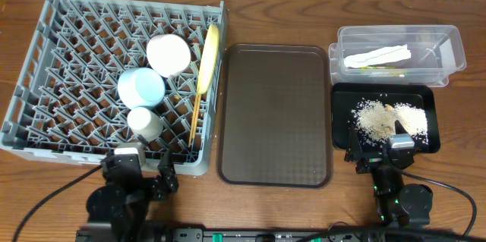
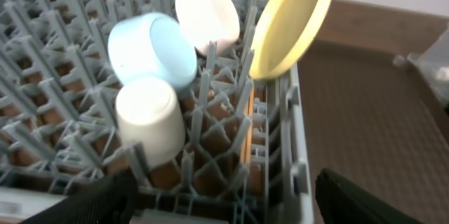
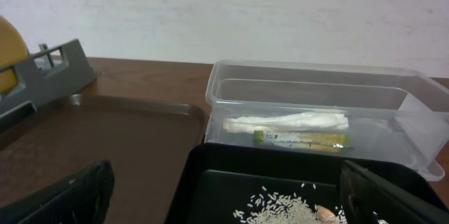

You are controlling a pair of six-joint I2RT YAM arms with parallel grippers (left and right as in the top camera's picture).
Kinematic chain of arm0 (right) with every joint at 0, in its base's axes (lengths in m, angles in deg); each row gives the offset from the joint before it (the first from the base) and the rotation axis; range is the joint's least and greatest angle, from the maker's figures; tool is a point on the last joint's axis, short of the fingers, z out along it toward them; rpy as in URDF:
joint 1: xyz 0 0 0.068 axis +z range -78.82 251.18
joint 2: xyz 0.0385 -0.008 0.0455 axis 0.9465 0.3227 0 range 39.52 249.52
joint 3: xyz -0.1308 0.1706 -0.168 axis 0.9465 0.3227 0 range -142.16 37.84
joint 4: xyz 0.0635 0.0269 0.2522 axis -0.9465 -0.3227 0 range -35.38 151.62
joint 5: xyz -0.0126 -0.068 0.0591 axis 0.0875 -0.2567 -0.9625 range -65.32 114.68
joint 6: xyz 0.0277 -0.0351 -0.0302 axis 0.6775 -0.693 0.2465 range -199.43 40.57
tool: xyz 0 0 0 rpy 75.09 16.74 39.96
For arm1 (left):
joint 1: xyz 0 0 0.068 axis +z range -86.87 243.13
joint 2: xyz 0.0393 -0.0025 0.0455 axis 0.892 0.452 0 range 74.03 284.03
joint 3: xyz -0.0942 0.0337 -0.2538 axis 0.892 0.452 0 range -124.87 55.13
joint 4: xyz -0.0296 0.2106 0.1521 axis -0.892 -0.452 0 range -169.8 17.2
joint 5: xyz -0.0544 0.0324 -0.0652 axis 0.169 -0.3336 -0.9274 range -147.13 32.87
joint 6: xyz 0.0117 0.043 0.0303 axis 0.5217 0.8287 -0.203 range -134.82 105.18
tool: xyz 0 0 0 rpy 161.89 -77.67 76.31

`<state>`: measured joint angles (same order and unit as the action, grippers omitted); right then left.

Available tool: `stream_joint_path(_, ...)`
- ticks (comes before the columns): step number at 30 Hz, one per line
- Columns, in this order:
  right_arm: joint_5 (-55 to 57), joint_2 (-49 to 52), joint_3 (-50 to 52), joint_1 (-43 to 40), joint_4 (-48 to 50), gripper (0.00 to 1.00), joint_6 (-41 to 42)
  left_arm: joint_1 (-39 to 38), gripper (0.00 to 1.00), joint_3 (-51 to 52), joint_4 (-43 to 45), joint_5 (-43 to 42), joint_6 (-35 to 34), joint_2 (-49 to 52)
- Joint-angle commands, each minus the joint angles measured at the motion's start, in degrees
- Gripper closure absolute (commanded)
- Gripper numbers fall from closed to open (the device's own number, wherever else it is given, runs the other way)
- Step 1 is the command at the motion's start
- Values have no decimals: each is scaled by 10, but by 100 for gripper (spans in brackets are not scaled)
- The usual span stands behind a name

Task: Sort waste into correct bins and load items into the dishwasher

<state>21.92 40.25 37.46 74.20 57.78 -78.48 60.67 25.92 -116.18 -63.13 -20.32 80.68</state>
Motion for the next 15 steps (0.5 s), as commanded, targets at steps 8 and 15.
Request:
stream_joint_path(8,4,-3,1,7,-3,1,-6,3,16,189,257,7,8,-66)
stream_joint_path(15,4,-3,1,7,-3,1,-6,3,16,282,451,27,8,-66)
